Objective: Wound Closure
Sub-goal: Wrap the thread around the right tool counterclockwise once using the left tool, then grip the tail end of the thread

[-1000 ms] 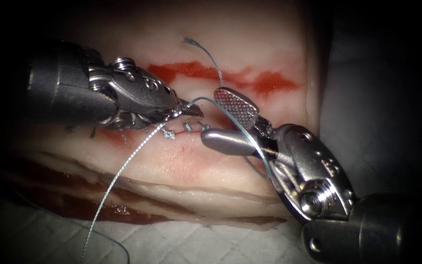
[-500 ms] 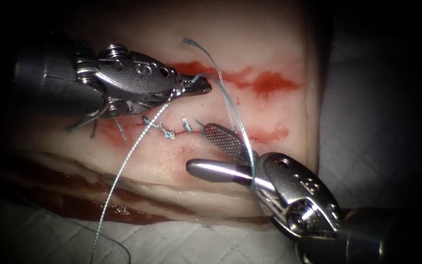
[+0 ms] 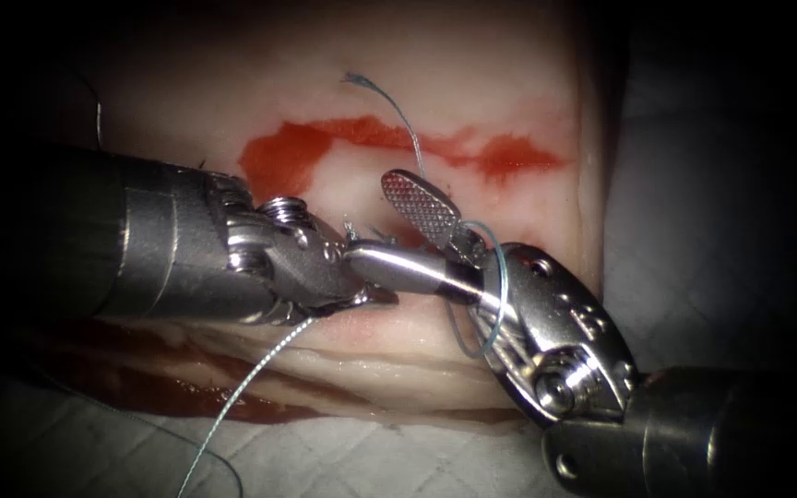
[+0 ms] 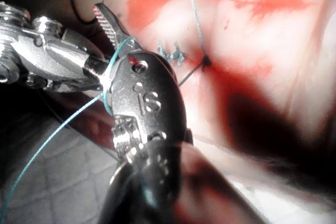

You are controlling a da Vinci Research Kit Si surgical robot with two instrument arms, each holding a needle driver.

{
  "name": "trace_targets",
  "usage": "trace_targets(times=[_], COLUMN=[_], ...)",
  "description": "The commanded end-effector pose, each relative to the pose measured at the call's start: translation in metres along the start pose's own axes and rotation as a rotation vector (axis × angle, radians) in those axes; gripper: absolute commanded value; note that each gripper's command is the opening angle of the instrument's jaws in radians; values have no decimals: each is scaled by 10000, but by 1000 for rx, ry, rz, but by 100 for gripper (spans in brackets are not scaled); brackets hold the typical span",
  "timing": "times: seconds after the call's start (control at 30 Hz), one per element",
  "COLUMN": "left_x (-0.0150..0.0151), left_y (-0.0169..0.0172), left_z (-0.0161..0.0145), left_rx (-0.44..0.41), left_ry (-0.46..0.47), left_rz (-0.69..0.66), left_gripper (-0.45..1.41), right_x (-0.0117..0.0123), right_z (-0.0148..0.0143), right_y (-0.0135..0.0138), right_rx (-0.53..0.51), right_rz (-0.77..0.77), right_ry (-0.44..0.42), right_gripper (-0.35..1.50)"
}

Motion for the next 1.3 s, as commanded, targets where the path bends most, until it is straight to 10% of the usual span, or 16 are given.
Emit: trace_targets(times=[0.03, 0.37, 0.77, 1.3], left_x=[-4, 2, 6, 6], left_y=[-1, 20, 26, 25], left_z=[11, 18, 17, 18], left_rx=[-2, -37, -54, -57], left_ry=[-2, 10, 34, 34], left_rz=[0, -44, -59, -59], left_gripper=[-45, -45, -45, -45], right_x=[6, 11, 9, 29], right_z=[10, 36, 73, 90], right_y=[-12, -49, -71, -77], right_rx=[61, 336, 294, 150], right_rz=[-31, -302, -433, -488], right_ry=[16, 216, 409, 493], right_gripper=[83, 56, 6, 66])
